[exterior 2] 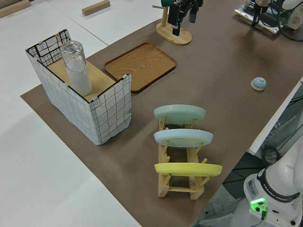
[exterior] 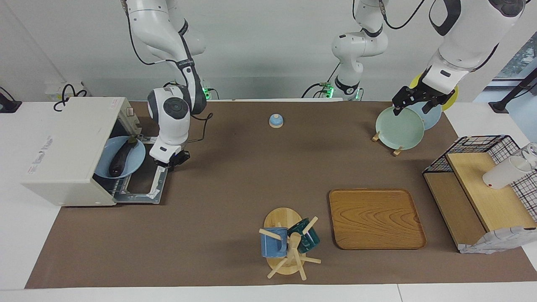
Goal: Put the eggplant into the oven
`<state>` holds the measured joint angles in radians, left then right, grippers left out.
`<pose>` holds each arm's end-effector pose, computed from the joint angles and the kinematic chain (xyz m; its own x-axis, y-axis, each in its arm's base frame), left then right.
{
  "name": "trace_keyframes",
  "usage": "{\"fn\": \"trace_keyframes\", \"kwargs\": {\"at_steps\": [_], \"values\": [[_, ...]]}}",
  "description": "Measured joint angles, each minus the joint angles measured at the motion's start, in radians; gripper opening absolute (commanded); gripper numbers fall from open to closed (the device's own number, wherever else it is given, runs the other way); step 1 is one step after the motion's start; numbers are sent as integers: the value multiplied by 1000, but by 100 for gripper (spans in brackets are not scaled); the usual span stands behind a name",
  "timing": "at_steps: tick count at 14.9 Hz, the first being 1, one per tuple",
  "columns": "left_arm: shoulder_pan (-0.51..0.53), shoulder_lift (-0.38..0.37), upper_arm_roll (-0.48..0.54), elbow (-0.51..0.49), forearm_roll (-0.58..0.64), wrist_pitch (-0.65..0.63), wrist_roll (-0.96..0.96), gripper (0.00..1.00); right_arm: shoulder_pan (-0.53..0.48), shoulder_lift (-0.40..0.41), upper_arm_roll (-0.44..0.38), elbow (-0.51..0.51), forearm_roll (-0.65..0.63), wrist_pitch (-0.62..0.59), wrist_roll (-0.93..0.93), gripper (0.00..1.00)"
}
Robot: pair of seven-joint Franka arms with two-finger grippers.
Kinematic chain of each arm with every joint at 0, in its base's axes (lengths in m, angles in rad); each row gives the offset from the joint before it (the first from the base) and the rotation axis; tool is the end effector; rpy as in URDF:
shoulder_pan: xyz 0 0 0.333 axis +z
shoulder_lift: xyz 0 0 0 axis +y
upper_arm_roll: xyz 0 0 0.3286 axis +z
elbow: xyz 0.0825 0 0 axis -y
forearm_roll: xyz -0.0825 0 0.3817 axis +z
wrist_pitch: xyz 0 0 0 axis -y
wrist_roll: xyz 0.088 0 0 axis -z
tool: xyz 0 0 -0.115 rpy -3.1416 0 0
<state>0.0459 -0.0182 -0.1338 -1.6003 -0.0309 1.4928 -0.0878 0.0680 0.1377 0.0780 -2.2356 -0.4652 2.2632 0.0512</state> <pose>0.5341 -0.0515 0.6188 0.9958 -0.0019 -0.0915 -0.0001 -0.9998 0.0205 0.5252 0.0624 0.3085 0.9154 0.3782 -0.1379 0.4026 -0.8614 0.3098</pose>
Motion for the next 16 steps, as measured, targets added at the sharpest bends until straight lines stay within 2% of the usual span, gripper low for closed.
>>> {"fn": "trace_keyframes", "kwargs": {"at_steps": [5,9,13,14,16], "values": [[0,0,0,0,0,0,0,100,-42,-76,3,132,72,-193,-188,0],[0,0,0,0,0,0,0,100,-147,-169,-10,163,113,-248,-340,0],[0,0,0,0,0,0,0,100,-196,-192,-38,191,134,-289,-415,0],[0,0,0,0,0,0,0,100,-196,-195,-38,216,179,-337,-415,0],[0,0,0,0,0,0,0,100,-193,-199,-34,352,317,-505,-412,0]]}}
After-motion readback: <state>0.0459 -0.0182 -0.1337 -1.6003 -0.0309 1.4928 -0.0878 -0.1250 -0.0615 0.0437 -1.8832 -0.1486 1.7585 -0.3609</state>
